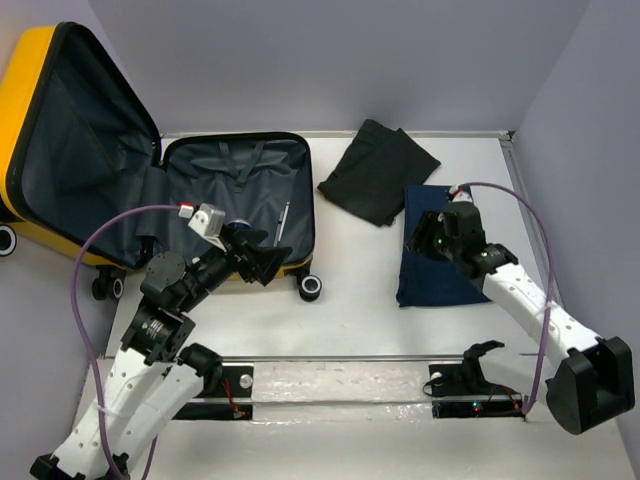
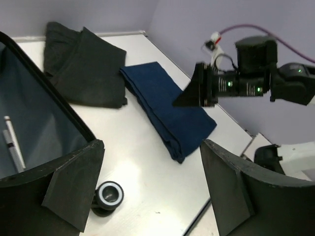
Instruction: Pack the luggage
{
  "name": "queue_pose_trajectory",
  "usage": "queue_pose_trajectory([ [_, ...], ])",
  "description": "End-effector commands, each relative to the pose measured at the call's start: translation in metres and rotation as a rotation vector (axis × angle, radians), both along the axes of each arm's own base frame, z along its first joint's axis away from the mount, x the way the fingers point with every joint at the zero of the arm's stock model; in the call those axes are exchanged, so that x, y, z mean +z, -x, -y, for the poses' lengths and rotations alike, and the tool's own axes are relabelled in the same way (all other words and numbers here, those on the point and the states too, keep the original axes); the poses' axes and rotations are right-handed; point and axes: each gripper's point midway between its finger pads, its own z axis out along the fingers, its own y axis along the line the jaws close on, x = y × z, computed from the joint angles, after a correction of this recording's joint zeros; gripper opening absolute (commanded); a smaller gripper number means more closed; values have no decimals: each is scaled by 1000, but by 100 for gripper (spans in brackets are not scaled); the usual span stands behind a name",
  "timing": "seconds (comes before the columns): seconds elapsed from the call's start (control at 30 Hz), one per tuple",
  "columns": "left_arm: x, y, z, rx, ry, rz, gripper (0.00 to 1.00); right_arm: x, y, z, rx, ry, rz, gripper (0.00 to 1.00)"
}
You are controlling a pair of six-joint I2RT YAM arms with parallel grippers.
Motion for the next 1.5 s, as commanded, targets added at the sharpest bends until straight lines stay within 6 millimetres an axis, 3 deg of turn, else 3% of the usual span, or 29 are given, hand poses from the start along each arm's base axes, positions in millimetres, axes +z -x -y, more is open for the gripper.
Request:
queue_pose_trajectory([
  [0.0,21,6,31,-171,113,-30,84,75,-27,25,-103,61,190,59],
  [0.07,15,-3,45,-193,141,-113,72,91,-27,30,-127,58,237,60],
  [0.1,23,0,56,-224,155,-109,69,95,-26,32,-142,53,249,60],
  [0.17,13,-9,78,-226,134,-167,67,113,-21,42,-189,50,312,61],
  [0.2,23,-6,93,-220,131,-149,65,121,-19,50,-228,58,342,62],
  [0.23,21,-9,104,-213,116,-160,64,128,-16,56,-253,60,368,64],
  [0.27,3,-19,121,-197,70,-204,64,136,-11,61,-273,60,394,66],
  [0.3,10,-27,129,-169,72,-195,64,154,-1,70,-301,53,446,69],
  [0.33,4,-32,139,-165,55,-212,64,162,4,76,-321,59,468,72],
  [0.37,-21,-42,156,-159,6,-260,64,171,10,90,-380,85,493,74],
  [0.43,-27,-57,174,-157,-10,-275,67,190,27,112,-470,114,540,80],
  [0.47,-57,-67,191,-157,-69,-327,68,194,31,118,-493,124,553,82],
  [0.5,-50,-74,203,-174,-65,-320,70,200,38,125,-521,125,568,85],
  [0.53,-58,-79,214,-183,-83,-333,72,202,41,129,-541,128,577,87],
  [0.57,-90,-88,229,-185,-135,-383,74,205,44,131,-544,123,588,88],
  [0.6,-80,-94,244,-199,-129,-372,79,208,46,130,-537,114,597,89],
  [0.67,-97,-104,264,-213,-164,-404,84,217,49,126,-514,80,623,90],
  [0.7,-130,-113,276,-211,-218,-445,87,220,49,118,-470,60,627,91],
  [0.73,-120,-122,290,-211,-209,-424,92,222,48,109,-426,40,628,91],
  [0.77,-152,-134,298,-180,-261,-451,95,221,48,106,-409,34,625,92],
  [0.8,-144,-145,308,-168,-257,-439,99,220,47,102,-390,24,622,92],
  [0.87,-161,-158,318,-147,-288,-454,99,218,46,92,-334,8,618,92],
  [0.9,-194,-163,323,-141,-330,-489,99,214,45,90,-322,13,610,92],
  [0.93,-188,-170,332,-144,-323,-487,99,212,45,88,-309,13,606,92],
  [1.0,-213,-177,337,-134,-340,-514,99,209,45,84,-278,9,606,92],
  [1.17,-234,-193,344,-105,-330,-540,99,200,46,79,-241,15,597,92],
  [1.2,-249,-192,346,-113,-346,-564,99,200,45,78,-234,14,600,92],
  [1.37,-264,-193,359,-134,-328,-590,98,196,42,72,-209,2,601,92],
  [1.47,-277,-184,376,-195,-310,-627,95,193,40,68,-196,-4,600,92],
])
